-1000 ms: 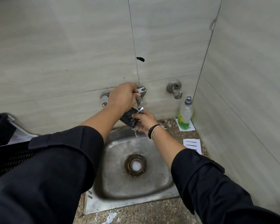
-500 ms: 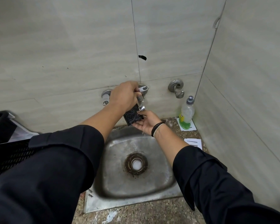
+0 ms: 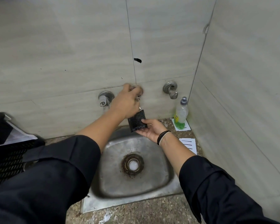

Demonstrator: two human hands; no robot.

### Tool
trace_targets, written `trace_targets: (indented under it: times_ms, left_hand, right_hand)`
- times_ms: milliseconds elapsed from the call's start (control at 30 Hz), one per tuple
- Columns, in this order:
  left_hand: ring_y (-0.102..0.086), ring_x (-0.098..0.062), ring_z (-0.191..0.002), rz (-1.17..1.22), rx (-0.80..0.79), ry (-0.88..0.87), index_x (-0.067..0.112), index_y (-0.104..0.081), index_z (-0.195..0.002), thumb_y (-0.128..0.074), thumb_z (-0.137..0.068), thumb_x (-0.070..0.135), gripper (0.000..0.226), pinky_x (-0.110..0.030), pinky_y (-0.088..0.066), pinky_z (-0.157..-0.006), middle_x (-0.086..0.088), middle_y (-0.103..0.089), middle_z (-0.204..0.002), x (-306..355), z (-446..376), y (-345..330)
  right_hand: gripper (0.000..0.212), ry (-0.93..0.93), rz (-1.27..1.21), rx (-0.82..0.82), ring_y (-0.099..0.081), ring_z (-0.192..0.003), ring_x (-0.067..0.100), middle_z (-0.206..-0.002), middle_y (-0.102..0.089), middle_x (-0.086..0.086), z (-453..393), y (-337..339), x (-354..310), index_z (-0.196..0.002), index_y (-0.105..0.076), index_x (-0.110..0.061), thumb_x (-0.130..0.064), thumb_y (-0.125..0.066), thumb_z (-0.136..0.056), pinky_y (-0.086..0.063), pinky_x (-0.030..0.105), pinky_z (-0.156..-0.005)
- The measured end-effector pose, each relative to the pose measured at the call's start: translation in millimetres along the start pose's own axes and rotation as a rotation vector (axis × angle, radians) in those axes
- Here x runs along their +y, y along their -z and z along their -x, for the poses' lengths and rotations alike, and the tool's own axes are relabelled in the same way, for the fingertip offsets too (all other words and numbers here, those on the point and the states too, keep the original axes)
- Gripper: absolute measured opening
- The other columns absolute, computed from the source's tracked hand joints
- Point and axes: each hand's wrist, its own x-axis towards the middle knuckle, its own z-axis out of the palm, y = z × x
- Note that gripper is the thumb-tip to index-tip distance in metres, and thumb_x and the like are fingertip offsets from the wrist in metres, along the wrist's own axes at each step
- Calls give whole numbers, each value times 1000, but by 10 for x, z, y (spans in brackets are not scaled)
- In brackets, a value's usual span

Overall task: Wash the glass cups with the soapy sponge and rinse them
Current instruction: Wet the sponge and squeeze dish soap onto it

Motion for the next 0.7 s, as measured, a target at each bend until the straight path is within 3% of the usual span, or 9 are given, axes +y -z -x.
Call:
trace_targets:
  times_ms: [133,233,333,400,467,500,567,633,700]
  left_hand:
    - [-58,-30,-112,-105,94,-13,42,-34,-149,-55,-93,22,63,-42,-52,-78,-10,-39,-141,-130,480,-177]
    - [-64,-21,-80,126,178,50,51,-22,-154,-53,-96,25,70,-40,-55,-70,-3,-45,-125,-101,655,-400]
    - [-63,-15,-78,418,377,197,35,-35,-148,-55,-97,28,55,-36,-53,-73,0,-52,-120,82,721,-605]
    - [-64,-17,-94,628,301,431,22,-42,-144,-54,-98,40,51,-38,-52,-86,-2,-59,-120,166,745,-808]
    - [-67,-24,-105,963,81,658,16,-59,-127,-55,-92,56,53,-46,-53,-98,-7,-70,-119,258,729,-969]
    - [-69,-28,-105,1170,10,747,14,-66,-117,-57,-93,53,47,-50,-55,-98,-10,-73,-115,298,707,-1035]
    - [-71,-34,-100,1470,-18,838,6,-69,-104,-60,-101,28,24,-52,-56,-95,-18,-75,-107,395,674,-1120]
    - [-69,-33,-90,1485,3,867,5,-67,-96,-60,-102,13,12,-47,-59,-84,-19,-73,-97,442,663,-1185]
    - [-65,-24,-80,1460,34,908,10,-65,-93,-60,-102,13,11,-36,-55,-67,-11,-71,-88,401,669,-1232]
  right_hand:
    - [29,34,-5,17,-60,-117,41,-126,-60,20,151,208,-46,-120,-56,1,4,-60,-91,-62,50,-74]
    - [27,48,21,46,-61,-117,38,-127,-62,16,246,364,-82,-116,-58,-7,0,-63,-91,-61,47,-76]
    - [11,65,113,93,-65,-86,22,-102,-69,7,357,471,-131,-99,-61,-15,-8,-65,-92,-57,32,-71]
    - [9,76,158,120,-59,-70,15,-90,-67,2,412,526,-171,-92,-61,-18,-12,-67,-92,-50,26,-65]
    - [10,94,224,143,-56,-65,12,-82,-65,1,443,566,-193,-90,-62,-20,-13,-69,-91,-46,24,-60]
    - [11,109,277,153,-55,-63,11,-79,-65,1,463,577,-192,-89,-62,-19,-12,-70,-90,-45,23,-58]
    - [11,151,405,161,-55,-56,8,-69,-65,-3,469,618,-178,-86,-64,-18,-11,-72,-89,-43,23,-57]
    - [8,221,555,191,-56,-56,8,-70,-67,-2,475,662,-213,-84,-66,-18,-16,-72,-90,-44,25,-60]
    - [12,412,816,407,-60,-71,14,-86,-67,1,397,822,-311,-90,-66,-18,-28,-72,-89,-48,28,-71]
